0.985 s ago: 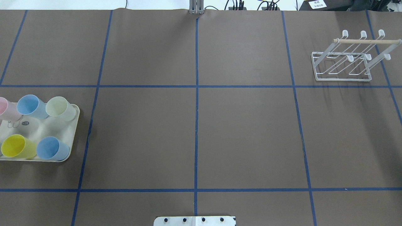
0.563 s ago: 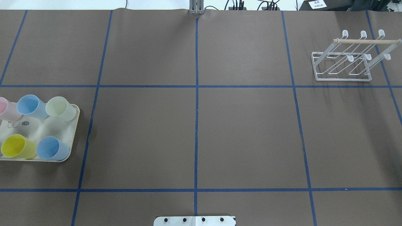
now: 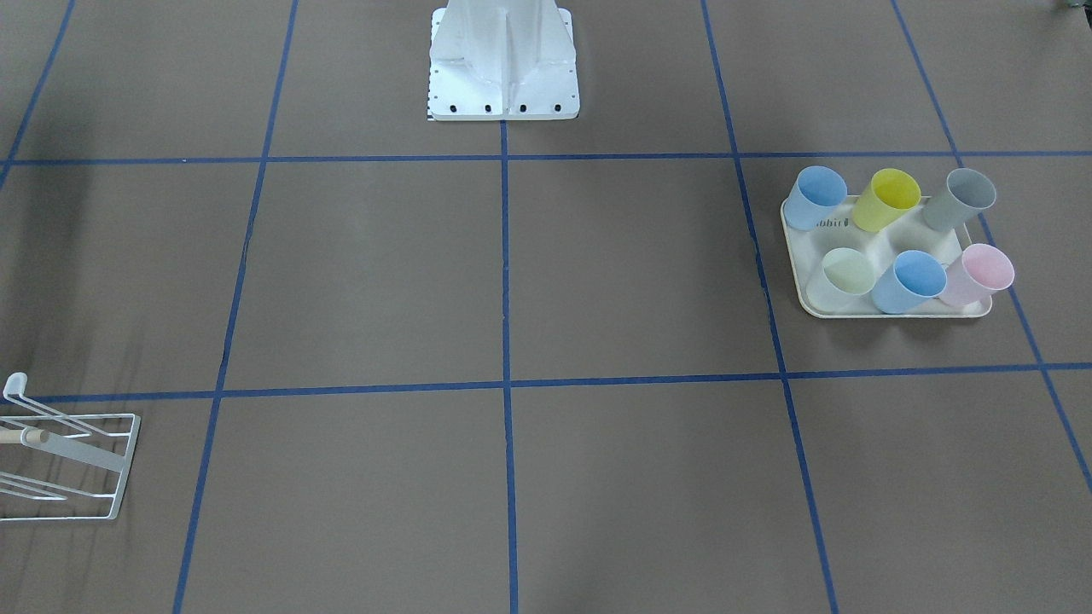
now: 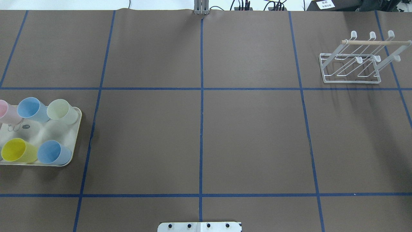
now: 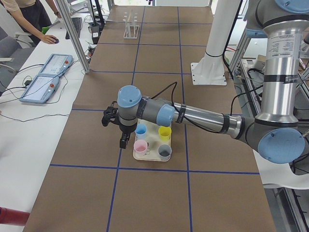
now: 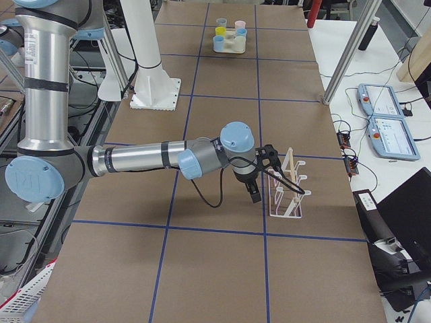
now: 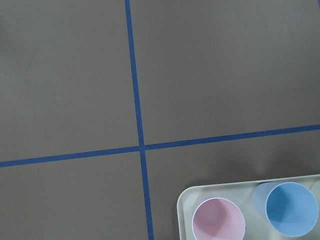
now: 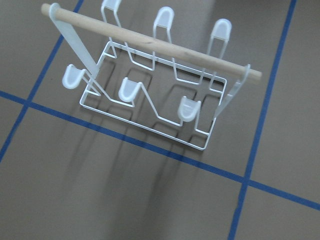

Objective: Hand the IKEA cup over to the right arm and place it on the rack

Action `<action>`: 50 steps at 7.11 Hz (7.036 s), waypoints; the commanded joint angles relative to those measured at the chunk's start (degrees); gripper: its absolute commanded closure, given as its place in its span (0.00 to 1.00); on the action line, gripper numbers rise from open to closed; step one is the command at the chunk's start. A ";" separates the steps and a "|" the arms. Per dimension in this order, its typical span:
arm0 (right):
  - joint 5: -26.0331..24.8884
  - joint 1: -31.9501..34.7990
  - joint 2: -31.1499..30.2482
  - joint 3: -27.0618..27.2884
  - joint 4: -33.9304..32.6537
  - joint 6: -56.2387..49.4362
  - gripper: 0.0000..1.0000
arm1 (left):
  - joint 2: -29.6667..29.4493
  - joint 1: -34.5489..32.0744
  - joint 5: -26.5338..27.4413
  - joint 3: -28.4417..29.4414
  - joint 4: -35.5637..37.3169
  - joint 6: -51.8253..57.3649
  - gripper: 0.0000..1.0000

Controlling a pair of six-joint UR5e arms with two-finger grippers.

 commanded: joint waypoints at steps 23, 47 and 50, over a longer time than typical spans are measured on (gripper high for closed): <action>-18.62 -25.82 15.51 10.21 -6.89 24.56 0.00 | -3.74 2.25 0.66 -0.18 -0.08 -10.34 1.00; -52.28 -54.48 42.58 -17.76 56.53 7.53 0.09 | -39.29 26.21 -20.52 6.28 -12.48 -77.76 1.00; -52.46 -54.39 42.68 -17.76 56.53 4.79 0.12 | -39.73 26.75 -20.52 6.28 -12.48 -77.76 1.00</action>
